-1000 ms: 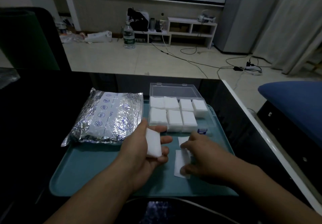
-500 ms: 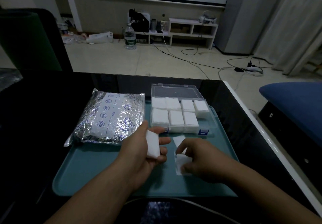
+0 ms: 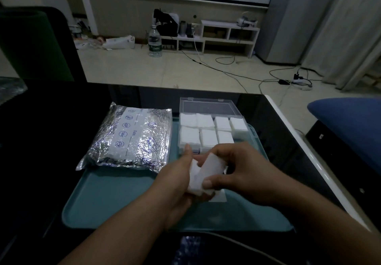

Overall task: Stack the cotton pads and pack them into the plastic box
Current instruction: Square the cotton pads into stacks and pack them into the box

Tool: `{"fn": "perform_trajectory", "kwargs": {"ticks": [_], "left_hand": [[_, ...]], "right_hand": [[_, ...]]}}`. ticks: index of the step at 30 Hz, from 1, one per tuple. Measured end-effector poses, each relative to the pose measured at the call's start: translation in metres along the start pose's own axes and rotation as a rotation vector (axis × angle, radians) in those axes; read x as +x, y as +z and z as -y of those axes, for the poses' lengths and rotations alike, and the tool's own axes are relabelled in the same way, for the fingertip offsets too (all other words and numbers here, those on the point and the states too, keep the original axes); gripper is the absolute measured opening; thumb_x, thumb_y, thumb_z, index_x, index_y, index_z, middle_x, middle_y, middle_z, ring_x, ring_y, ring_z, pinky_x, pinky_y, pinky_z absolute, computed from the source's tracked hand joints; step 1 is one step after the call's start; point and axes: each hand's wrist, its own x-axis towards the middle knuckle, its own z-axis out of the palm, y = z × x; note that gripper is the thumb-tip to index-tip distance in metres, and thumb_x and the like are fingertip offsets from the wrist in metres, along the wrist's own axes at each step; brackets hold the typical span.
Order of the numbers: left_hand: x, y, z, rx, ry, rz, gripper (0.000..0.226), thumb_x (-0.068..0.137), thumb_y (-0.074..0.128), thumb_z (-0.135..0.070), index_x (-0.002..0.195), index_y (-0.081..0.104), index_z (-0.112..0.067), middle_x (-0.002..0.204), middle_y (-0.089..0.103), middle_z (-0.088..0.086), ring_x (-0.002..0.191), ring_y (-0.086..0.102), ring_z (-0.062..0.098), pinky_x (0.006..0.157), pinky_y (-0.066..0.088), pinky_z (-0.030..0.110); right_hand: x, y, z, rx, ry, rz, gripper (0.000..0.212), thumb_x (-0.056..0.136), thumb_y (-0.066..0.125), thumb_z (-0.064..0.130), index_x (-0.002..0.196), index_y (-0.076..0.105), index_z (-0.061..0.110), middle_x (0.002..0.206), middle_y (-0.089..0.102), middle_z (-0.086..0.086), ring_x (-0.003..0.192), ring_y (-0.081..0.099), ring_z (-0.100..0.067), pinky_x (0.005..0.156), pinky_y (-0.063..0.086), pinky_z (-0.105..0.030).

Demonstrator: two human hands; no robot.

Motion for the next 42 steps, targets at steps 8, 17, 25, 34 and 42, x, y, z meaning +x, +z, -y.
{"fn": "perform_trajectory", "kwargs": {"ticks": [8,17,25,34,42], "left_hand": [[-0.001,-0.005,-0.005,-0.077,-0.043,0.153,0.065,0.094,0.032,-0.063,0.122,0.059,-0.011,0.073,0.062,0.01,0.055,0.055,0.021,0.05,0.047,0.026],[-0.001,-0.008,-0.015,-0.079,0.053,0.114,0.066,0.093,0.029,-0.066,0.112,0.063,-0.013,0.074,0.072,0.013,0.053,0.062,0.023,0.049,0.052,0.029],[0.0,-0.011,-0.01,-0.092,0.092,0.004,0.05,0.103,0.035,-0.045,0.097,0.064,-0.005,0.069,0.067,0.014,0.048,0.055,0.02,0.047,0.046,0.025],[0.002,-0.013,-0.012,-0.106,0.078,-0.019,0.054,0.103,0.032,-0.047,0.099,0.063,-0.003,0.079,0.063,0.017,0.05,0.051,0.02,0.046,0.045,0.024],[0.004,-0.017,-0.015,-0.091,0.082,-0.021,0.054,0.103,0.032,-0.048,0.099,0.064,-0.005,0.079,0.067,0.015,0.046,0.056,0.019,0.05,0.046,0.027]], "right_hand": [[0.007,0.006,-0.015,-0.26,-0.142,-0.233,0.063,0.078,0.07,0.048,0.135,0.05,0.031,0.113,0.048,0.016,0.101,0.048,0.003,0.083,0.039,-0.008],[0.009,0.004,-0.055,-0.661,0.057,0.003,0.05,0.09,0.059,0.045,0.138,0.047,0.034,0.136,0.047,0.008,0.12,0.046,-0.011,0.104,0.04,-0.03],[0.023,0.017,-0.062,-0.713,0.038,-0.024,0.033,0.091,0.059,0.043,0.118,0.064,0.025,0.117,0.045,0.004,0.111,0.046,-0.016,0.09,0.039,-0.028],[0.016,0.024,-0.065,-1.02,-0.289,-0.095,0.014,0.072,0.075,0.026,0.065,0.063,0.021,0.069,0.053,0.003,0.057,0.049,-0.014,0.046,0.04,-0.027],[0.004,0.024,-0.047,-0.642,-0.153,-0.042,0.037,0.085,0.052,0.061,0.102,0.066,0.03,0.102,0.051,0.014,0.096,0.048,-0.003,0.084,0.049,-0.028]]}}
